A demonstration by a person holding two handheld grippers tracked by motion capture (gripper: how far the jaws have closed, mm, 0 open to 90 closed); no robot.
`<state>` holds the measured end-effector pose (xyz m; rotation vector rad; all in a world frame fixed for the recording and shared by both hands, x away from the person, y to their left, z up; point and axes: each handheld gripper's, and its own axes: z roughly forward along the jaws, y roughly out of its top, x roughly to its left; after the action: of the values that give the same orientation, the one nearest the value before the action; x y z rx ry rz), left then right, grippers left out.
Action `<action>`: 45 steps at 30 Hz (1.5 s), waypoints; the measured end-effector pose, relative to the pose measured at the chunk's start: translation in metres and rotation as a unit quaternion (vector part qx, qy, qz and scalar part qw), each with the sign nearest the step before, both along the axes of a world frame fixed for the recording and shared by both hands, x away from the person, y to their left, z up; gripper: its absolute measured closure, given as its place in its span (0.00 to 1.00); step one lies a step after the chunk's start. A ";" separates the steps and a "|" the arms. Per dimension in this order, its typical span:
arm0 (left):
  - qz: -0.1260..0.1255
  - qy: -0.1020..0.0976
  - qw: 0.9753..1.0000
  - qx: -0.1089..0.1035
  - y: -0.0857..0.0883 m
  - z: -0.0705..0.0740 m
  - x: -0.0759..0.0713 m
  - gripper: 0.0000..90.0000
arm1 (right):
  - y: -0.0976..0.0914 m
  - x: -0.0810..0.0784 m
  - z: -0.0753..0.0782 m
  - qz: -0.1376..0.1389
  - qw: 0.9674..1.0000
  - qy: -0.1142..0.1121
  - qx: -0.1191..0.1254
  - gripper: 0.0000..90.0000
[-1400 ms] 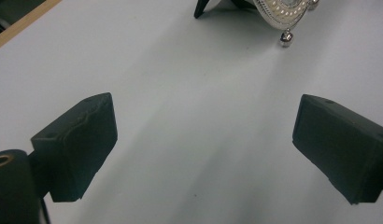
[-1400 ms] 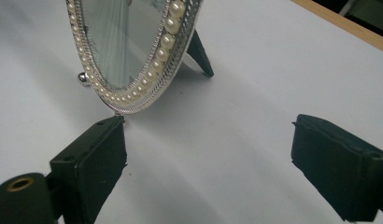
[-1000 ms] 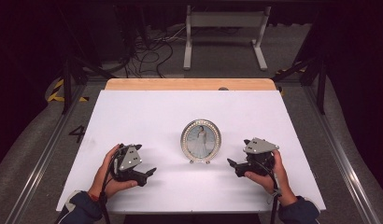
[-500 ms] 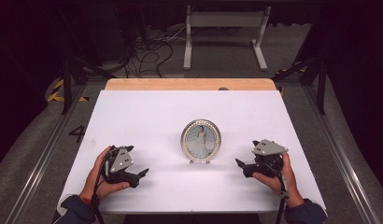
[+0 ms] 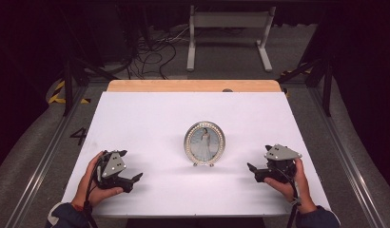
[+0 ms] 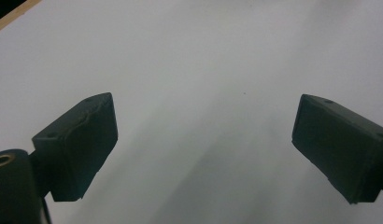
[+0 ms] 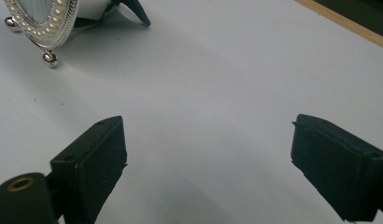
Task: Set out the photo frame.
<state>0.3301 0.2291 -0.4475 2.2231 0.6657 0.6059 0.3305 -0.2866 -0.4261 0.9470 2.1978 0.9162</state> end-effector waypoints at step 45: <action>0.080 -0.006 0.995 -0.061 0.072 -0.007 -0.013 0.09 | -0.065 -0.024 -0.019 -0.075 0.997 -0.008 0.028 0.11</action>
<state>0.3170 0.3007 -0.4544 2.0652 0.8585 0.6408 0.3068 -0.3512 -0.4447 1.1110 2.0655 0.9148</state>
